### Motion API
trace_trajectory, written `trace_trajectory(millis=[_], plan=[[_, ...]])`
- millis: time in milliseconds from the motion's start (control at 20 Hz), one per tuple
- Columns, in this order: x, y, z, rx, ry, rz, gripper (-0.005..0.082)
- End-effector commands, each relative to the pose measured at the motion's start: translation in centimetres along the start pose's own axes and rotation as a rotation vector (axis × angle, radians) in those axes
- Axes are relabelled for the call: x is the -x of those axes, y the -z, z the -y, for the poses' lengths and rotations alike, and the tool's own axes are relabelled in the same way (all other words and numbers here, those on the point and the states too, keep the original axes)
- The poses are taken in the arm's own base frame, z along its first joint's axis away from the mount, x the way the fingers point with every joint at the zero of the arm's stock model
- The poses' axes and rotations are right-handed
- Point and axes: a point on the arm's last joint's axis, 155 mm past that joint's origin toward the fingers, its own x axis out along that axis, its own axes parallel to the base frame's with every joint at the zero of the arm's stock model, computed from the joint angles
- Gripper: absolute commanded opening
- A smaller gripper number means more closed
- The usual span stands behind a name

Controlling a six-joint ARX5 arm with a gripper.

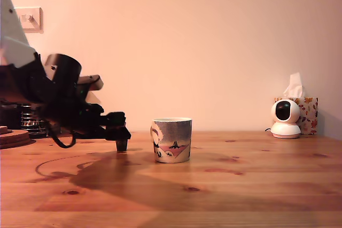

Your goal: Pick up the coffee capsules on the table and drop them inside the coffee cup

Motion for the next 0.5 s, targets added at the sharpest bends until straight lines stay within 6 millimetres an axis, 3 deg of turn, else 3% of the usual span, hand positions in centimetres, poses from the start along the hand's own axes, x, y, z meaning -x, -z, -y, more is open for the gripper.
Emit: trace_trajectory(millis=[0,450], plan=[[-0.9,1.8,0.2,0.004,0.010,-0.037,0.0573],[-1.7,0.6,0.0,-0.024,0.011,-0.037,0.0545]])
